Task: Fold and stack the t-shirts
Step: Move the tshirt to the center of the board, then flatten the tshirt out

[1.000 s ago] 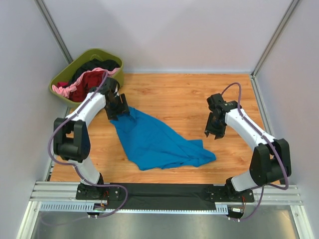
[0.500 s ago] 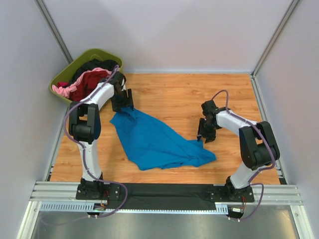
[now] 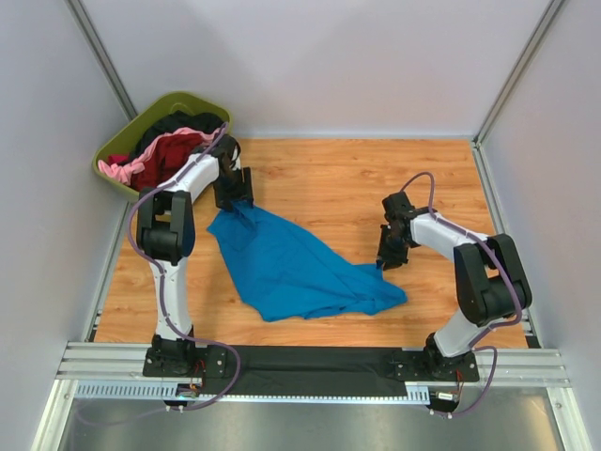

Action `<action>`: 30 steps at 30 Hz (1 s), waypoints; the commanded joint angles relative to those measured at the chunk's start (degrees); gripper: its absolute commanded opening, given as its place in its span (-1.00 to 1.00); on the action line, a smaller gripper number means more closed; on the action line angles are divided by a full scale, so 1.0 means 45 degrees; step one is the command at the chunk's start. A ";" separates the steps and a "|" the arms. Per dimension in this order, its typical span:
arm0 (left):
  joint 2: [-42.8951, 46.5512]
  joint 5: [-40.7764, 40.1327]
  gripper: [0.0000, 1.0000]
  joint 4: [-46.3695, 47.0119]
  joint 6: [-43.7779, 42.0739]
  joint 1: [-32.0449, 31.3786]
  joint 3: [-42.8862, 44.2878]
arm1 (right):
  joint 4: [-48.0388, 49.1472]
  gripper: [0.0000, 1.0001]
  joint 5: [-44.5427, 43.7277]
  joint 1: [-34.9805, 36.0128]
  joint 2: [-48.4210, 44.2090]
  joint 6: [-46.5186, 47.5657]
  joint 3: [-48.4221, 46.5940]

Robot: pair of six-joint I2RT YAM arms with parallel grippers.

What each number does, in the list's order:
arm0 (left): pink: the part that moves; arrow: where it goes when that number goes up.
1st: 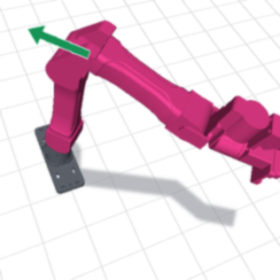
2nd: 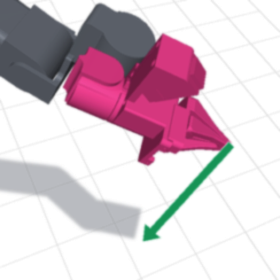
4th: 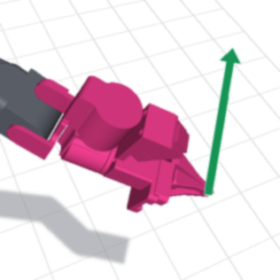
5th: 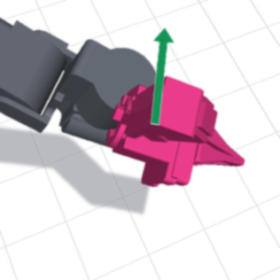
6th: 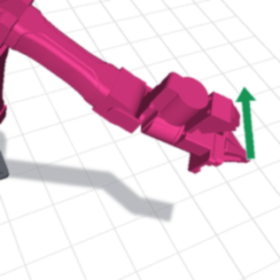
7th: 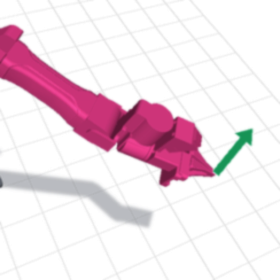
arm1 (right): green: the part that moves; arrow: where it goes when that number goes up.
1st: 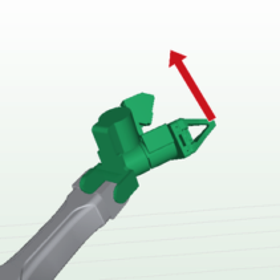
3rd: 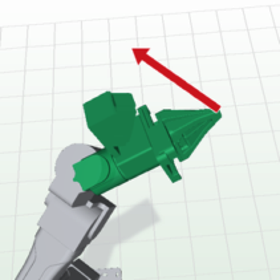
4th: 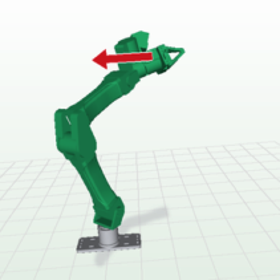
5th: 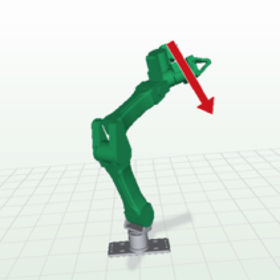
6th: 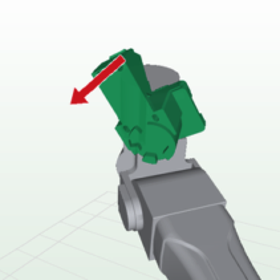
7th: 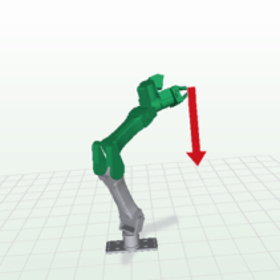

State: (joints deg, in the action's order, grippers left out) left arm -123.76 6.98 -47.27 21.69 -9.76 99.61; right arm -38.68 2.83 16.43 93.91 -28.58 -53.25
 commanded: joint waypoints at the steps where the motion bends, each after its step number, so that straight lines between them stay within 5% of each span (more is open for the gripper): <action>1: -0.0152 0.0244 0.39 0.0211 -0.0309 -0.0077 0.0617 | 0.0548 -0.64 -0.0551 0.0022 0.0616 0.0101 0.0175; 5: -0.0055 0.0634 0.04 0.0133 0.0003 -0.0155 0.0559 | 0.0567 -0.97 -0.0453 0.0022 0.0558 0.0140 -0.0001; 9: 0.0470 0.0753 -0.92 -0.0257 0.0140 -0.0253 0.0754 | 0.0296 -0.99 -0.1054 -0.0036 0.0304 0.0237 -0.0372; 10: 0.0607 0.0637 -1.00 -0.0645 0.0160 -0.0253 0.0986 | 0.0101 -0.99 -0.1329 0.0021 0.0226 0.0179 -0.0566; 22: 0.5352 -0.1376 -1.00 -0.3010 0.1058 -0.1424 0.1360 | -0.3336 -0.99 -0.5294 -0.0329 -0.3366 -0.0113 -0.4471; 30: 0.9195 -0.5046 -1.00 -0.5160 0.1741 -0.1874 0.0932 | -0.5682 -0.99 -0.7231 -0.2084 -0.4715 -0.0290 -0.7655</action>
State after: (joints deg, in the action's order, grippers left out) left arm -88.42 -7.35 -65.30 27.38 -19.00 104.77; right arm -59.35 -23.64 10.35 74.89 -29.12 -83.11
